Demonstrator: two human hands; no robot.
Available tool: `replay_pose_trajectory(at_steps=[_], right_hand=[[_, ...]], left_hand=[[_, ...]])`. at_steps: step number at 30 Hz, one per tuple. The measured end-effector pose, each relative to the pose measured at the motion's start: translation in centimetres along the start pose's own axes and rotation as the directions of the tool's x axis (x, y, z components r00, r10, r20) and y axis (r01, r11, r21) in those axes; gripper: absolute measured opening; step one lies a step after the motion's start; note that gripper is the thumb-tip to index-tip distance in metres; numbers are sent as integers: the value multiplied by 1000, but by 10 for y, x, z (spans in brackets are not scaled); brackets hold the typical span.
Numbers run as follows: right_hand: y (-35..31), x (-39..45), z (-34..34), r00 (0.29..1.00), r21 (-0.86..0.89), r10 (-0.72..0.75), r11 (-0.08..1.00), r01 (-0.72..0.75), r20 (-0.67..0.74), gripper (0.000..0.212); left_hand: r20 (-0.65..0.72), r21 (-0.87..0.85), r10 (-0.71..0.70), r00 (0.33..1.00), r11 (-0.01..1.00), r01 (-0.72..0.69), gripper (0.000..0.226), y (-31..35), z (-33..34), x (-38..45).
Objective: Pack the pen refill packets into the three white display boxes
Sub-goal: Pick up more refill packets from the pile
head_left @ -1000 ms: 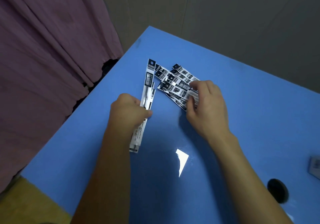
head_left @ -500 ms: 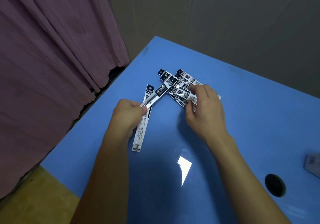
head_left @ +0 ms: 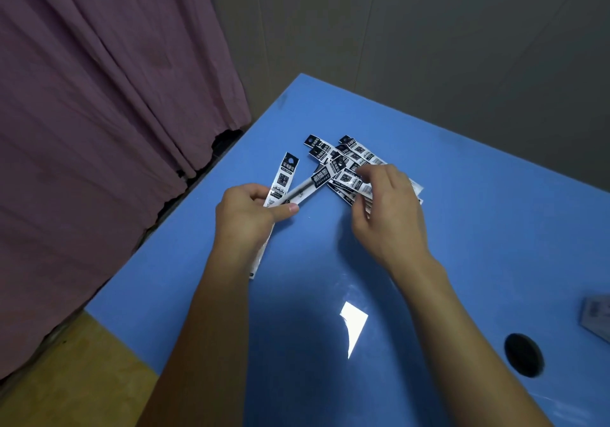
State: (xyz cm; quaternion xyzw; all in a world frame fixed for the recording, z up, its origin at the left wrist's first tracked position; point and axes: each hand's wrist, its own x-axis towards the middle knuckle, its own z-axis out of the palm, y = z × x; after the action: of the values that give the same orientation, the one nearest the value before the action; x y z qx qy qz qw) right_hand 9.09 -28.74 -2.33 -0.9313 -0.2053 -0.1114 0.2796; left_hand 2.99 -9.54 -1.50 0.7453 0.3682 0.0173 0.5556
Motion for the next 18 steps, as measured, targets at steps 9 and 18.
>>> replay_pose_trajectory(at_steps=[9,18], right_hand=[[4,-1,0,1000,17,12,1000,-13,22,34],[-4,5,0,987,-27,29,999,-25,160,39]], left_hand=[[-17,-12,-31,999,999,31,7,-7,4,11],[-14,-35,39,999,999,-39,9,-1,-7,6]])
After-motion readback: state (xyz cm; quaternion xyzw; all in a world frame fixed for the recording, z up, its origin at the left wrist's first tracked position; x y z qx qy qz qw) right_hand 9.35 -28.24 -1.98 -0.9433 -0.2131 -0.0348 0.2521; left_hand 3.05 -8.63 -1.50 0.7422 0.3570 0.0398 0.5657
